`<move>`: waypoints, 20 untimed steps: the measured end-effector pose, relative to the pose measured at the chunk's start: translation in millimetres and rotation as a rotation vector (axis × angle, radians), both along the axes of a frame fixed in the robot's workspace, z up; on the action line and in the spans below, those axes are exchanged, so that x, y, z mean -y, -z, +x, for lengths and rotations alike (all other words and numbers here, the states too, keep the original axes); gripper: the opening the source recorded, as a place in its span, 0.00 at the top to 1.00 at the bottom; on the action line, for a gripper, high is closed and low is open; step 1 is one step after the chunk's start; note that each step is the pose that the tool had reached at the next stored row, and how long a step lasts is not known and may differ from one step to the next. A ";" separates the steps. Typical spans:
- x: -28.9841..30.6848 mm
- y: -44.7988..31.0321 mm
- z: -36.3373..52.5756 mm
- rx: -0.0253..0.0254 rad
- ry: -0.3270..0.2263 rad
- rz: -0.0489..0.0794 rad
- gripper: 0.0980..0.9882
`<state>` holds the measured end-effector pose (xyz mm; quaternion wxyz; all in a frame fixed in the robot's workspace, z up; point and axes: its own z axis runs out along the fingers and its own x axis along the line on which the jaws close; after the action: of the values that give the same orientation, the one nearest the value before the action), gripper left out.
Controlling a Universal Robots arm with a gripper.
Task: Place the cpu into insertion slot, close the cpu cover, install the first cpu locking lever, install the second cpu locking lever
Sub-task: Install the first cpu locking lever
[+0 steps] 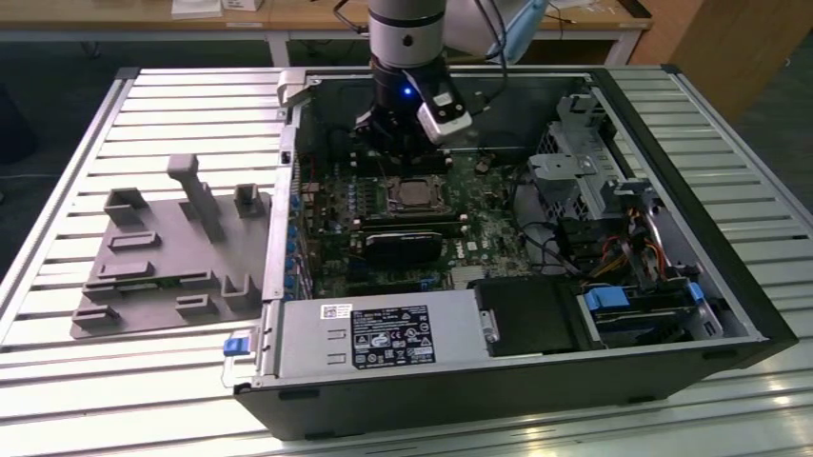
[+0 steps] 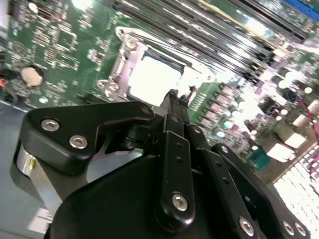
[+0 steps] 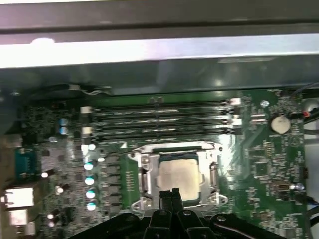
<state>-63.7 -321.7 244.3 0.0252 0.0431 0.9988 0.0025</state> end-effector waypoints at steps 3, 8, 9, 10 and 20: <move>0.0 0.0 -8.9 0.0003 0.000 0.000 1.00; 0.0 0.0 -24.3 0.0009 0.000 0.000 1.00; 0.0 0.0 -27.3 0.0011 0.000 0.000 1.00; 0.0 0.0 -30.3 0.0013 0.000 0.000 1.00; 0.0 0.0 -47.7 0.0084 0.000 0.015 1.00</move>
<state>-111.4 -321.7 244.3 0.0291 0.0432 0.9986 0.0103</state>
